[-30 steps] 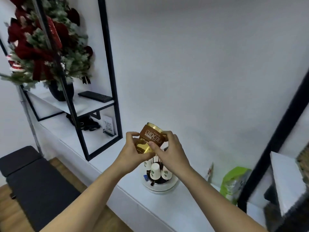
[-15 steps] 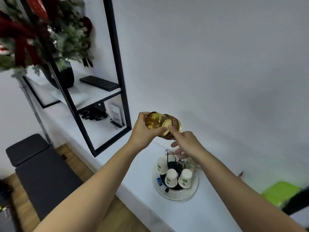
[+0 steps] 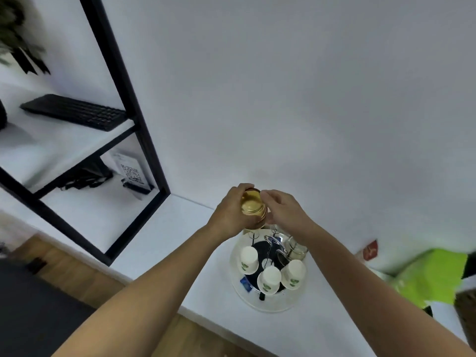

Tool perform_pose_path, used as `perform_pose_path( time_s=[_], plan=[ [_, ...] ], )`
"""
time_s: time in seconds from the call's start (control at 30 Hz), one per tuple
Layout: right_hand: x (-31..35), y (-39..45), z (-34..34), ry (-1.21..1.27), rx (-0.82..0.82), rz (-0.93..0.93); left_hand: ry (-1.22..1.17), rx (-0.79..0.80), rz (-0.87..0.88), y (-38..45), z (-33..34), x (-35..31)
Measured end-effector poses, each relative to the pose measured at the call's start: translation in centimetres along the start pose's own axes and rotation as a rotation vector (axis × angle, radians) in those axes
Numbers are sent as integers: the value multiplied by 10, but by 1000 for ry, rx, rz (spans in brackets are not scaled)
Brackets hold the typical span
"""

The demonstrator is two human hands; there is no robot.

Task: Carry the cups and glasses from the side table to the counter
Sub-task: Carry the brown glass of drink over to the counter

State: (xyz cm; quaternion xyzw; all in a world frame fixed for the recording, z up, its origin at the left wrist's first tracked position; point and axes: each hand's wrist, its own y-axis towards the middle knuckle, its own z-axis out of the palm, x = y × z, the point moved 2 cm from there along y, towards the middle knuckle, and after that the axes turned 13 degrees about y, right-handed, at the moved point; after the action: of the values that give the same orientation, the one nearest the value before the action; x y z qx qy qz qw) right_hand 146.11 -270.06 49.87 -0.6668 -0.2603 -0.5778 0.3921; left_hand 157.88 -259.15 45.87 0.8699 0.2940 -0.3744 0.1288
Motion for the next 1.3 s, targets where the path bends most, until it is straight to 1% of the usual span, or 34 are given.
perform_pose_path(
  time_s=[0.17, 0.3, 0.47, 0.63, 0.8, 0.93, 1.03, 1.13, 1.3],
  plan=[
    [-24, 18, 4, -14, -19, 67, 26, 71, -12, 15, 23, 28],
    [-45, 30, 5, -89, -24, 114, 71, 131, -30, 21, 43, 47],
    [-72, 39, 5, -156, -42, 163, 120, 185, -6, 22, 65, 66],
    [-90, 47, 7, -321, -33, 179, 166, 202, -20, 25, 82, 80],
    [-98, 52, 7, -501, -51, 129, 118, 260, -66, 33, 93, 90],
    [-104, 59, 9, -609, 21, 142, 104, 346, -35, 39, 99, 99],
    [-109, 63, 10, -690, 60, 189, 88, 386, -24, 43, 103, 103],
    [-114, 65, 9, -712, 68, 233, 58, 413, -62, 46, 108, 106],
    [-120, 66, 9, -750, 111, 271, 34, 463, -220, 48, 115, 115]
  ],
)
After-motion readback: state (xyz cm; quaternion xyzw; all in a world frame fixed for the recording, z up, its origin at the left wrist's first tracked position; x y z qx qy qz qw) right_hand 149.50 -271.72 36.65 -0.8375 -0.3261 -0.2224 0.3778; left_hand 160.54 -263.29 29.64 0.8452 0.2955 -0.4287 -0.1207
